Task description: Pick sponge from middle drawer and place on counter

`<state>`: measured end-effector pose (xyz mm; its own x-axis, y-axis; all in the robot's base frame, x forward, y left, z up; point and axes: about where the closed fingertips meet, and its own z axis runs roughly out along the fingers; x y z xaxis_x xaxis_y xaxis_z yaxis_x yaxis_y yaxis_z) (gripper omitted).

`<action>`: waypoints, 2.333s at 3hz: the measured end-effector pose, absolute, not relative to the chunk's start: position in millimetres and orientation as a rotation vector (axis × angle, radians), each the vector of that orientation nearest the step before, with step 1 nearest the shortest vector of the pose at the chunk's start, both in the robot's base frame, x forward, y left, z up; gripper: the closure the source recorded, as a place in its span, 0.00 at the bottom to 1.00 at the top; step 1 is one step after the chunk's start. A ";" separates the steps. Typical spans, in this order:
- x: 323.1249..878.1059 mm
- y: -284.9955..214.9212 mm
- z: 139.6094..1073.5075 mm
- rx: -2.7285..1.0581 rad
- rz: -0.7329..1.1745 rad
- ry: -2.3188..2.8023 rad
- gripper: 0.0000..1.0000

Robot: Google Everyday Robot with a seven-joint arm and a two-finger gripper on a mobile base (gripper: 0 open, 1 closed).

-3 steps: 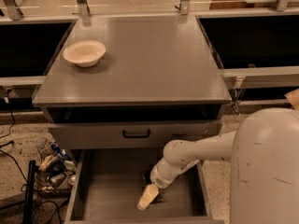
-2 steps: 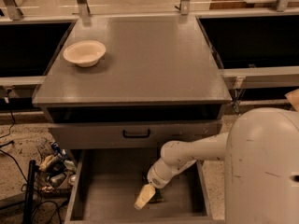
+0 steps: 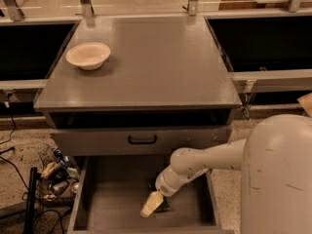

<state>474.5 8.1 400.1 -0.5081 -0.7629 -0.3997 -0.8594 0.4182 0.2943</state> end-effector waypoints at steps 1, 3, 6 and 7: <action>474.6 8.1 400.1 -1.432 0.695 2.467 0.00; 493.9 24.2 397.1 -1.437 0.741 2.414 0.00; 484.9 16.8 383.2 -1.408 0.778 2.446 0.00; 484.0 21.8 371.2 -1.430 0.791 2.474 0.00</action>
Offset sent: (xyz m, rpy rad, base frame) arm 0.0102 -0.0026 0.0022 0.0335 -0.0167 -0.0204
